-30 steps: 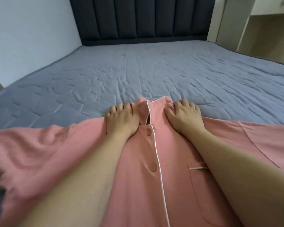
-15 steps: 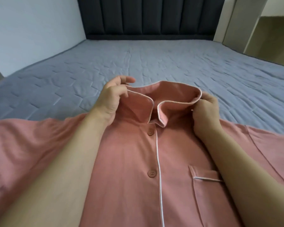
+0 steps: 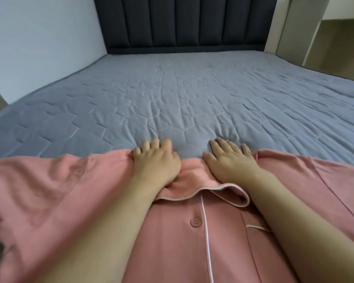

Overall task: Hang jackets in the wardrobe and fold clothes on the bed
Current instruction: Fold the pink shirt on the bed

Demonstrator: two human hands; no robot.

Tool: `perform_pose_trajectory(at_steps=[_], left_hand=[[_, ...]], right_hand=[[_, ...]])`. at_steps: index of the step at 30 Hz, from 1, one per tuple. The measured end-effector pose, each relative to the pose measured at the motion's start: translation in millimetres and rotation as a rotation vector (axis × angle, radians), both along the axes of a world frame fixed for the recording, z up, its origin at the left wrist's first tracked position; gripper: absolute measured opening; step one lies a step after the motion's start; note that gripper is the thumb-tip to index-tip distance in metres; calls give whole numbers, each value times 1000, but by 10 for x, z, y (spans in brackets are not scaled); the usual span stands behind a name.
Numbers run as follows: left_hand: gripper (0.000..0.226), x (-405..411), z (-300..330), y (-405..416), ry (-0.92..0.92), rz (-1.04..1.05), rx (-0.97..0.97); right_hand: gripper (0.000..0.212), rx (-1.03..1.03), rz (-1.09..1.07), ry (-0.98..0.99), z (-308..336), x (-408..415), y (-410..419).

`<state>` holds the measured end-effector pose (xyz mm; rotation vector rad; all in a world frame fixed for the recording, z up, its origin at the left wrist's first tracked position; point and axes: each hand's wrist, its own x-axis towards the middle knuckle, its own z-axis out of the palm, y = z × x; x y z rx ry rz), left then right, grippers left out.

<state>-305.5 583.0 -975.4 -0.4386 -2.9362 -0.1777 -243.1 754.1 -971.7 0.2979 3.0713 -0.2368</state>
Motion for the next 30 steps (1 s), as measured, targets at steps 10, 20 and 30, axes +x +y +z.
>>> perform_pose_trajectory(at_steps=[10, 20, 30], left_hand=[[33, 62, -91, -42, 70, 98, 122], [76, -71, -168, -803, -191, 269, -60], [113, 327, -194, -864, -111, -336, -23]], right_hand=[[55, -6, -148, 272, -169, 47, -71], [83, 56, -316, 106, -162, 376, 86], [78, 58, -312, 146, -155, 399, 61]])
